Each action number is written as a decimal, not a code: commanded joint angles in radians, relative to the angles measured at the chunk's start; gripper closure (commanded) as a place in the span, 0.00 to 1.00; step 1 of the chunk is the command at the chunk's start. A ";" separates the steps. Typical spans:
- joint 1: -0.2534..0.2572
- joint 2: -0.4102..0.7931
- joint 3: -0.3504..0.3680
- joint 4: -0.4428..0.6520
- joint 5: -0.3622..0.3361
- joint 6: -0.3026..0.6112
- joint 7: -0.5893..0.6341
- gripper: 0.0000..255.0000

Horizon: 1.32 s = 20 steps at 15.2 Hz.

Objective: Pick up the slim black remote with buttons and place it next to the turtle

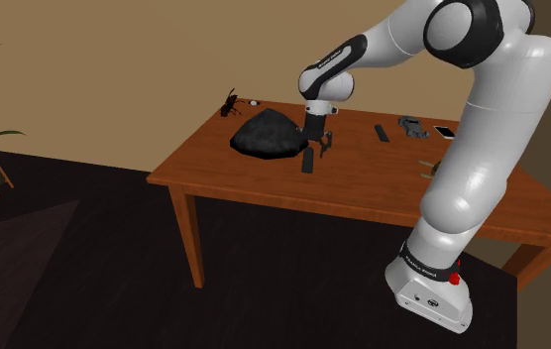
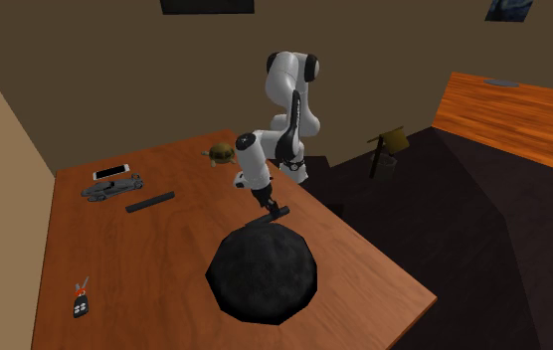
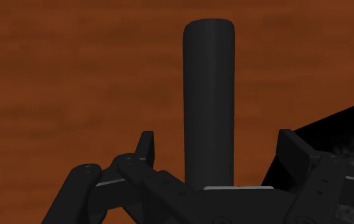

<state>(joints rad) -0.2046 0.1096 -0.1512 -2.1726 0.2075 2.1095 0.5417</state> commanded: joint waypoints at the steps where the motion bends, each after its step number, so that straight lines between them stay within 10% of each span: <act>1: 0.001 0.010 0.002 -0.013 0.006 0.024 -0.002 0.00; 11: 0.004 0.026 0.005 -0.031 0.014 0.057 -0.008 0.00; 12: 0.004 0.028 0.005 -0.030 0.015 0.058 -0.008 1.00; 20: 0.004 0.022 0.005 -0.039 0.014 0.061 -0.007 1.00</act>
<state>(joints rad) -0.2033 0.1224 -0.1504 -2.2073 0.2196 2.1701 0.5333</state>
